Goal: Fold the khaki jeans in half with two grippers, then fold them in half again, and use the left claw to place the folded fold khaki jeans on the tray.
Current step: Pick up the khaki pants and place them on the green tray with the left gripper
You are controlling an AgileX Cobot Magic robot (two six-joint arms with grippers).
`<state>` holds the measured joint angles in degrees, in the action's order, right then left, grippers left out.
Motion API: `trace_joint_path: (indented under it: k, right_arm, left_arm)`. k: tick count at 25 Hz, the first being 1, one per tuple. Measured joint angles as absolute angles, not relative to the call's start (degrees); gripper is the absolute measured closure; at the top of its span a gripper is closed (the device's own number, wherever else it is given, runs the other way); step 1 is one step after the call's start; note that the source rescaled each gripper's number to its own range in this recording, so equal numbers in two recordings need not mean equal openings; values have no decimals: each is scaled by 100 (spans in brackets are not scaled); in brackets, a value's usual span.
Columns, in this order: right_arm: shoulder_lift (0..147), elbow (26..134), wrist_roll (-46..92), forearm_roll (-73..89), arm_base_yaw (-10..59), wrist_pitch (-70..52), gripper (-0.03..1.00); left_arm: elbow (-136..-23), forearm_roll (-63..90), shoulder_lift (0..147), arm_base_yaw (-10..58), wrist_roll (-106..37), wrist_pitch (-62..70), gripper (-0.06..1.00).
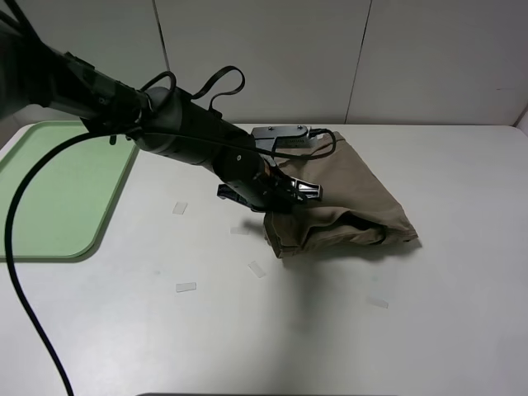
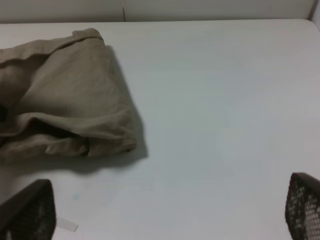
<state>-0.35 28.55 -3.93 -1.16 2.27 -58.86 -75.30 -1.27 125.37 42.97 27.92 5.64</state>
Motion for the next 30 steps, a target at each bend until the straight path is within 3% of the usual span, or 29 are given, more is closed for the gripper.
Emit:
trace_joint_path:
  k: [6, 13, 22, 30]
  right_arm:
    - [-35, 2855, -393, -114, 227, -5886, -3]
    - [-35, 2855, -393, -114, 227, -5886, -3]
    - [-35, 2855, -393, -114, 227, -5886, -3]
    - [-35, 2855, -393, -114, 227, -5886, -3]
  left_arm:
    - [-7524, -289, 11999, 4068, 2398, 1775, 86]
    - [-7519, -432, 11167, 3271, 1384, 3030, 86]
    - [-7519, -469, 10536, 1860, -113, 4436, 86]
    - [-7519, -481, 10496, 574, -1157, 4846, 86]
